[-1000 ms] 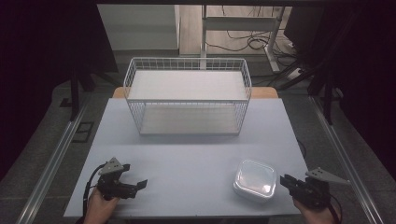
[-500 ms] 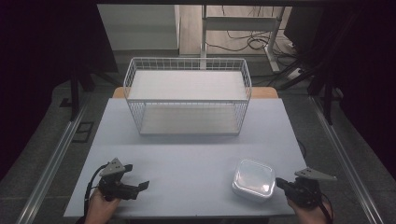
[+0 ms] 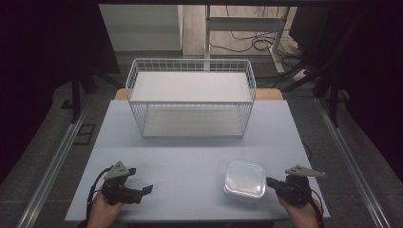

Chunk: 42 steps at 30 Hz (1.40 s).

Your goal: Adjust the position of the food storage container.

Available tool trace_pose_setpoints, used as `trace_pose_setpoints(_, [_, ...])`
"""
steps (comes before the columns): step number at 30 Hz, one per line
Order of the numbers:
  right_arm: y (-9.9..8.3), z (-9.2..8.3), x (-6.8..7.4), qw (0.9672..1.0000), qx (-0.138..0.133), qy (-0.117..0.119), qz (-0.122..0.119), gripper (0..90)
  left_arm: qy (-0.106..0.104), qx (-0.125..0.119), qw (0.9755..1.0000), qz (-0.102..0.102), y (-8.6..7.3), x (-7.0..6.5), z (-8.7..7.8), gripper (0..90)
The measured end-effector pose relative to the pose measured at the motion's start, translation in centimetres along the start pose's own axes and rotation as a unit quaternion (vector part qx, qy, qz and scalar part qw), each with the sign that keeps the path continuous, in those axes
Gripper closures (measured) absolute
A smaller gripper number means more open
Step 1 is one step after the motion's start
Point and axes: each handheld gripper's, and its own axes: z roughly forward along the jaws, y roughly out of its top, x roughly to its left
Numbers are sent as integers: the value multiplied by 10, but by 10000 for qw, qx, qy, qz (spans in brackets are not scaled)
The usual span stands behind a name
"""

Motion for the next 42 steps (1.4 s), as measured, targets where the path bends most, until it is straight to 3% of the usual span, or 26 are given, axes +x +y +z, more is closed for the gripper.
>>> trace_pose_setpoints(14, [14,30,32,9982,107,540,-258,900,43,37,10000,-26,0,0,1,29])
trace_pose_setpoints(17, [19,41,42,9967,127,709,-373,899,50,46,10000,-27,0,0,1,29])
trace_pose_setpoints(30, [38,68,72,9919,234,1017,-729,899,85,48,9999,-34,0,0,1,32])
trace_pose_setpoints(39, [43,75,84,9899,243,1064,-900,897,68,59,10000,-21,0,0,1,33])
trace_pose_setpoints(42, [43,71,80,9907,92,871,-1040,854,44,55,10000,-15,0,0,1,37])
